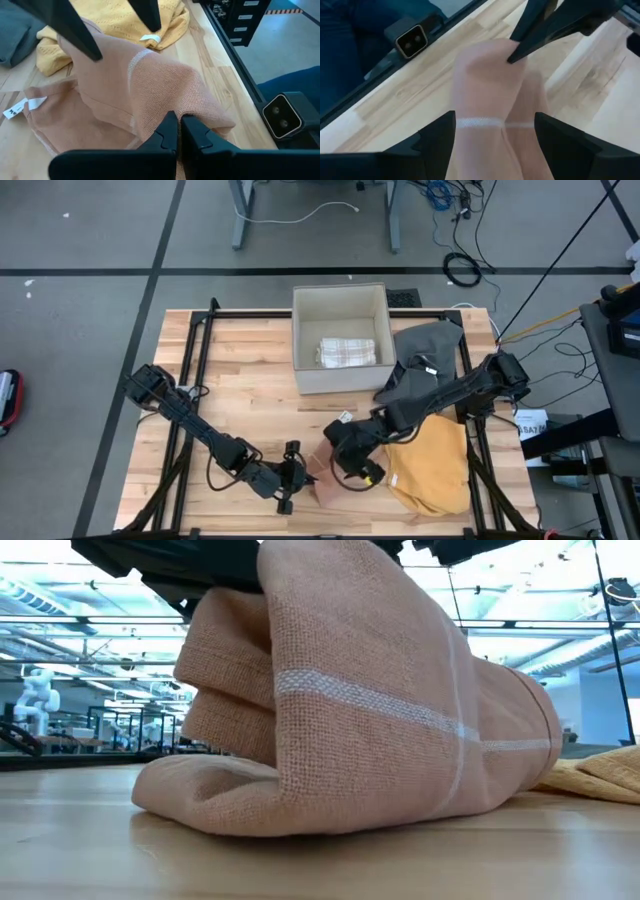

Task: Fold towel
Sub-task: Fold the light brown towel

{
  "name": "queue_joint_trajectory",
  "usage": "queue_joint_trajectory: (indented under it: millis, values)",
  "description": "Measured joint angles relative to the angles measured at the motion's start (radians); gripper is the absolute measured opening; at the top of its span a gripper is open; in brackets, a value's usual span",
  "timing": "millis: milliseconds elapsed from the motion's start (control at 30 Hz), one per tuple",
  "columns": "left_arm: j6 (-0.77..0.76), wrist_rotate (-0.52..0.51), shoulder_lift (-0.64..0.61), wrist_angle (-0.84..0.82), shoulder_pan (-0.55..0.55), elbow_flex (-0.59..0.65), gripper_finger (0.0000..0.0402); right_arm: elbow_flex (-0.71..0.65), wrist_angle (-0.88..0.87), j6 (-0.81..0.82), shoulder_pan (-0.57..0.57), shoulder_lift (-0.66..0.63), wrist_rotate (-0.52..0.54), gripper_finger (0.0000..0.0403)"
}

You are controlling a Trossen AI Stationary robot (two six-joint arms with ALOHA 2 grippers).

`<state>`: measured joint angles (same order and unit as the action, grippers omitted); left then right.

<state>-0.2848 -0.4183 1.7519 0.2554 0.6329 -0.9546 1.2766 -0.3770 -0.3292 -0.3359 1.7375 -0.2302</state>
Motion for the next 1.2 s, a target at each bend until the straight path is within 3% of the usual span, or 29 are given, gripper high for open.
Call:
queue_joint_trajectory:
  millis: [400, 567, 767, 1200]
  values:
    - [-0.005, 0.001, 0.0, 0.0, -0.011, 0.0, 0.0003, 0.0, 0.13, 0.071, -0.034, 0.08, -0.004, 0.0259]
    - [-0.003, 0.001, 0.0, 0.0, -0.02, 0.0, 0.0003, 0.0, 0.129, 0.109, -0.066, 0.072, 0.13, 0.0259]
    - [-0.003, 0.001, 0.0, 0.0, -0.024, 0.0, 0.0003, 0.0, 0.143, 0.197, -0.087, 0.085, 0.201, 0.0259]
    - [-0.003, 0.001, 0.0, 0.0, -0.027, 0.0, 0.0003, 0.006, 0.19, 0.267, -0.138, 0.094, 0.233, 0.0259]
